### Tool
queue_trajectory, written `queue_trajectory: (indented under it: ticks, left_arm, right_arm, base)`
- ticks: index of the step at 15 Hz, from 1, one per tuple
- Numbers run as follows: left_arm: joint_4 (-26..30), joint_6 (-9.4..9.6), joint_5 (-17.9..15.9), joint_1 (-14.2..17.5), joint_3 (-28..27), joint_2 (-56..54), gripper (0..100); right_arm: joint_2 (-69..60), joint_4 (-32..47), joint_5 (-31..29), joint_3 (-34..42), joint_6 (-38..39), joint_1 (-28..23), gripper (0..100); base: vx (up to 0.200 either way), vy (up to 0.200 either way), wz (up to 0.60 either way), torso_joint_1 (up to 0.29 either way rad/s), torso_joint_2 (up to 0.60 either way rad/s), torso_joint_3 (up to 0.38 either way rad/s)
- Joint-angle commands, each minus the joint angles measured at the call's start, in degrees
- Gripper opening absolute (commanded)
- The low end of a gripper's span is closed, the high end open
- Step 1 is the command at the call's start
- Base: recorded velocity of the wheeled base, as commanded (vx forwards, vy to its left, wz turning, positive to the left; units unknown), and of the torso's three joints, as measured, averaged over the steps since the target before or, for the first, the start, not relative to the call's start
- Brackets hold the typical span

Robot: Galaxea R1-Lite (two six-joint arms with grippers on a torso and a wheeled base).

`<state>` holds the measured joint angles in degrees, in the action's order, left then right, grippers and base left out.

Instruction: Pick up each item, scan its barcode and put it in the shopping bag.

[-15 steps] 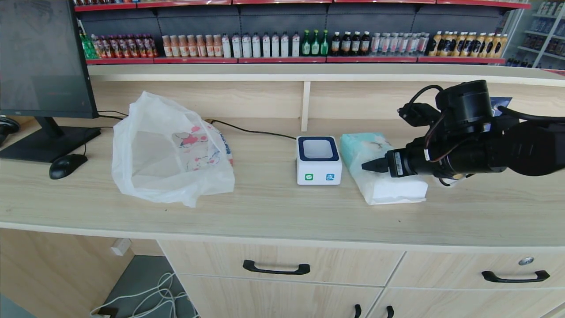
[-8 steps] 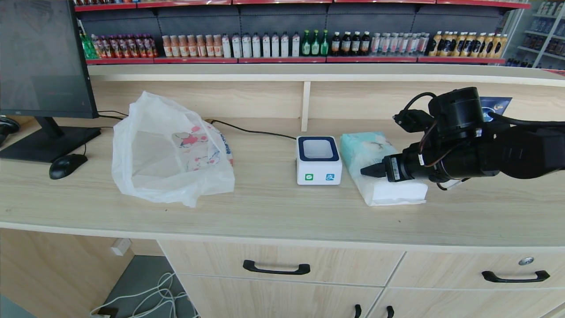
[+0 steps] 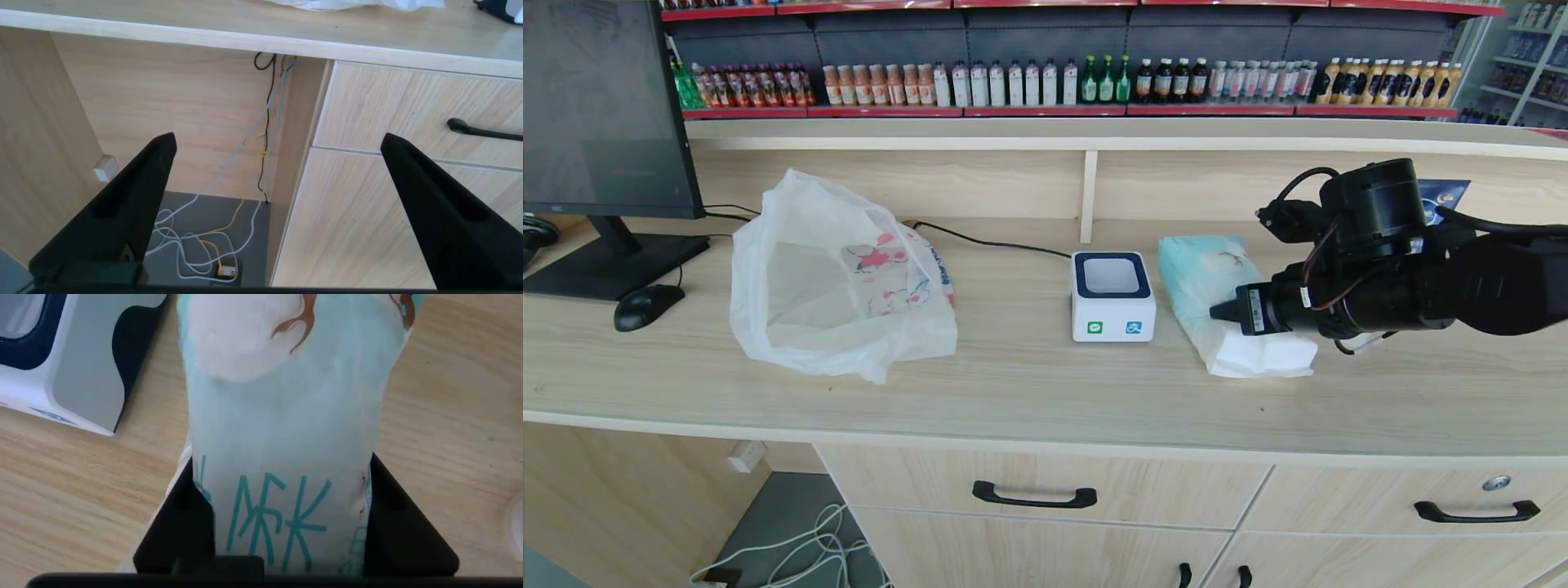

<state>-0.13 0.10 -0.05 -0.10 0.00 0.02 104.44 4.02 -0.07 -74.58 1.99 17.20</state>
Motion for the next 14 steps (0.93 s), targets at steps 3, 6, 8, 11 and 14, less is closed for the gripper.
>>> queue_trajectory:
  ticks: [3,6,8,11,14]
  left_arm:
    - [0.05,-0.01,0.05,0.01,0.0,-0.02,100]
    - [0.13,-0.01,0.05,0.01,0.0,-0.02,100]
    - [0.13,-0.01,-0.04,0.01,0.0,-0.02,100]
    - [0.13,-0.01,0.05,0.01,0.0,-0.02,100]
    - [0.13,-0.01,0.05,0.01,0.0,-0.02,100]
  right_arm:
    - [-5.56,-0.07,-0.28,2.51,0.21,0.29,0]
    - [-9.95,-0.07,-0.19,2.69,2.5,2.31,0]
    - [-14.35,0.11,-0.37,4.53,3.37,3.28,0]
    - [-22.35,-0.07,-1.16,10.33,3.55,6.62,0]
    - [-32.01,-0.07,-4.76,17.01,3.55,11.1,0]
  base:
    - [0.0,0.0,0.0,0.0,0.0,0.0]
    - [0.0,0.0,0.0,0.0,0.0,0.0]
    - [0.0,0.0,0.0,0.0,0.0,0.0]
    - [0.0,0.0,0.0,0.0,0.0,0.0]
    - [0.0,0.0,0.0,0.0,0.0,0.0]
